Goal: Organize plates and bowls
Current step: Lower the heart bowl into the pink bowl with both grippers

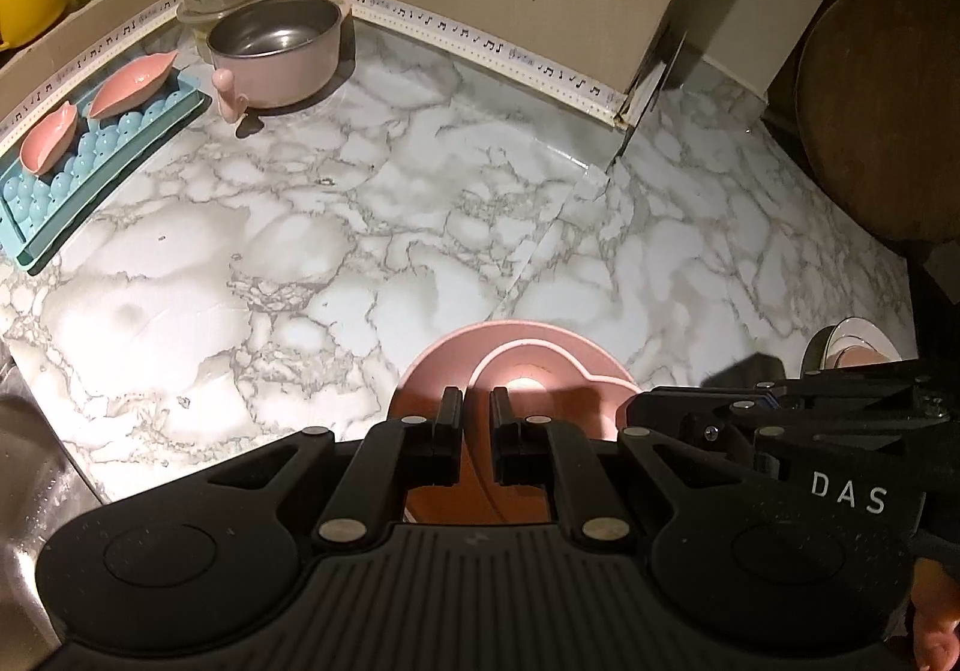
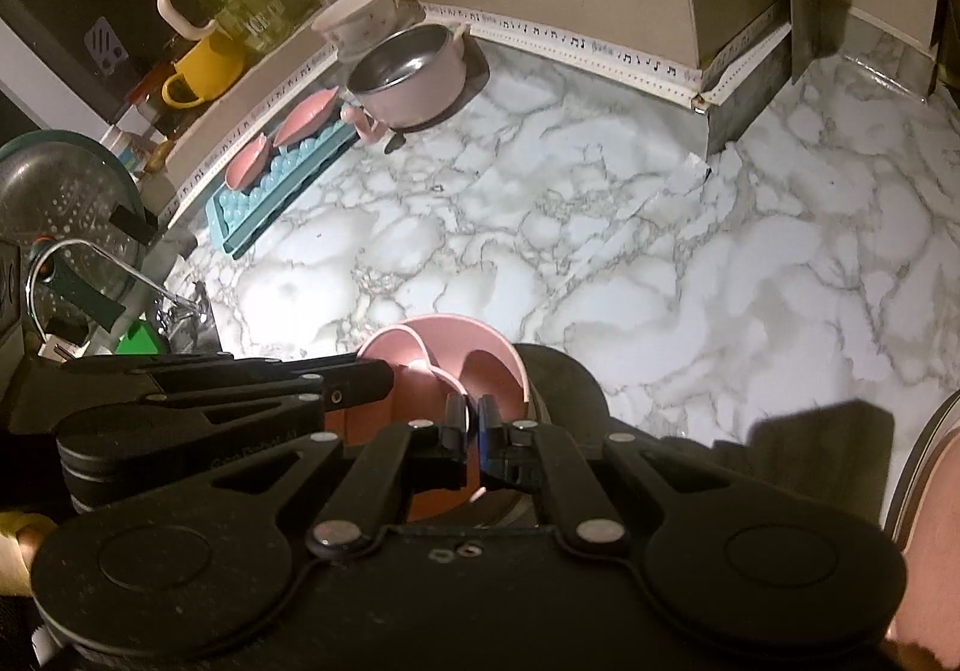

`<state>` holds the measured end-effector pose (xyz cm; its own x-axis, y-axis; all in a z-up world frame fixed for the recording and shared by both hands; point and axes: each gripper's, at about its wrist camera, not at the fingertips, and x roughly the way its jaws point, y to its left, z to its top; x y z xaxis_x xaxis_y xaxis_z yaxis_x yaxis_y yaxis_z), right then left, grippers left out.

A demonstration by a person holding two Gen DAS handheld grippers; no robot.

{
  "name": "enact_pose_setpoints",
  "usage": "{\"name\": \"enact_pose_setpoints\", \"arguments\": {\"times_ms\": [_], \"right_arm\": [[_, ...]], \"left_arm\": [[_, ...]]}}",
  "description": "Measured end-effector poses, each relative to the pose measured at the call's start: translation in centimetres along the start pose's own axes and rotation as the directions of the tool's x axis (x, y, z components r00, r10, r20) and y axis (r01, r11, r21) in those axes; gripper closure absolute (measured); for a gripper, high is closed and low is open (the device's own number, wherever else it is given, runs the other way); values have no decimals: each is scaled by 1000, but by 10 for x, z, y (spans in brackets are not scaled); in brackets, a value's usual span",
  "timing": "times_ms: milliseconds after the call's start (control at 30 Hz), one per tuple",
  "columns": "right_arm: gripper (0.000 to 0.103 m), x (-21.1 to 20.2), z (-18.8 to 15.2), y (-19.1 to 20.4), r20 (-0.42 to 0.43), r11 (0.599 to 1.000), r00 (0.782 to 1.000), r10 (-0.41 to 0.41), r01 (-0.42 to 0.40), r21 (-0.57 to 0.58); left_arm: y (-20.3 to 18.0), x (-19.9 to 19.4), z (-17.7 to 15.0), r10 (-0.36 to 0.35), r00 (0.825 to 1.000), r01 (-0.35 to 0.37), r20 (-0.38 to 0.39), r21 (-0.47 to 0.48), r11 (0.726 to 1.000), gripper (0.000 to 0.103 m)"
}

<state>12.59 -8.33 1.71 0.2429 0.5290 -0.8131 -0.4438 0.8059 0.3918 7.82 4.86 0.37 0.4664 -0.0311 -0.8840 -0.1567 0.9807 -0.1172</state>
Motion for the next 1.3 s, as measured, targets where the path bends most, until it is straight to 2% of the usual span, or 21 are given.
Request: {"name": "enact_pose_setpoints", "arguments": {"times_ms": [500,733,1133,1233,1300], "right_arm": [[100,13,-2,-1,-45,1000,999,-11,10,-5],[95,15,-2,0,-51,1000,999,-5,4,-12],[87,9,-1,0,-27,1000,1000,-4,4,-2],[80,3,-1,-1,-13,1000,1000,-9,9,-2],[79,-2,-1,-1,0,1000,1000,-8,8,0]], "left_arm": [[2,21,-9,22,998,-22,-58,2,1000,94],[2,23,-10,24,998,-24,-65,-3,1000,94],[5,16,-11,15,999,-15,-30,-10,1000,94],[6,10,-12,10,1000,-10,-17,-7,1000,94],[7,5,-13,2,1000,-2,-5,-4,1000,94]]}}
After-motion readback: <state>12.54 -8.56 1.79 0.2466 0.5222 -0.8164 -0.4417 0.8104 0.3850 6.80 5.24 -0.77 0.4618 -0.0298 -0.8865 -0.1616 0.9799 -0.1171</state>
